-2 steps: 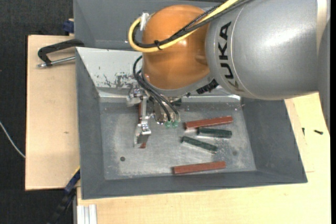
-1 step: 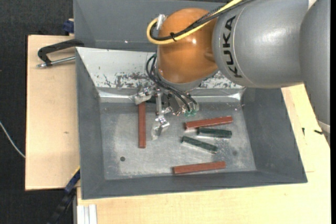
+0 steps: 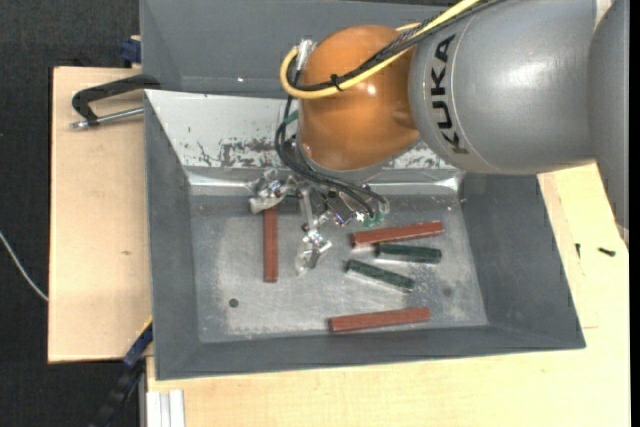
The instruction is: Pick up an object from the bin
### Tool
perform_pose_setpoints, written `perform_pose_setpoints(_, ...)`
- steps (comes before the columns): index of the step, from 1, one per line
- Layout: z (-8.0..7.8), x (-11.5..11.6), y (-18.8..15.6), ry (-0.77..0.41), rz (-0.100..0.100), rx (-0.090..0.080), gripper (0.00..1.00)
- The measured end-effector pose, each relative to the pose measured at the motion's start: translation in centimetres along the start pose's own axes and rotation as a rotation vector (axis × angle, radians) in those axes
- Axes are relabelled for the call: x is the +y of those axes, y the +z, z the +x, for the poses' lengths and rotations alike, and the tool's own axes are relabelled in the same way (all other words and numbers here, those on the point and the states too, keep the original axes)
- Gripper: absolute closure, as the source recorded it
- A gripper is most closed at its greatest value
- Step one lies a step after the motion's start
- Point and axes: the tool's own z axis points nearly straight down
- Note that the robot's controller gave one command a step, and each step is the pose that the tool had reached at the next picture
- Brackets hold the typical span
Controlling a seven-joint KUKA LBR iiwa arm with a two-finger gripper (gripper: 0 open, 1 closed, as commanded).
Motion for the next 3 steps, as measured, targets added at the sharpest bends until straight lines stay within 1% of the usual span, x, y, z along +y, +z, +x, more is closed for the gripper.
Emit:
perform_pose_setpoints(1, -2.28, -1.18, 7.29, -0.235, 0.003, -0.005, 0.0)
perform_pose_setpoints(2, -2.23, -1.11, 7.97, -0.262, -0.001, -0.002, 1.0)
perform_pose_setpoints(3, -2.22, -1.11, 7.98, -0.263, -0.002, -0.002, 1.0)
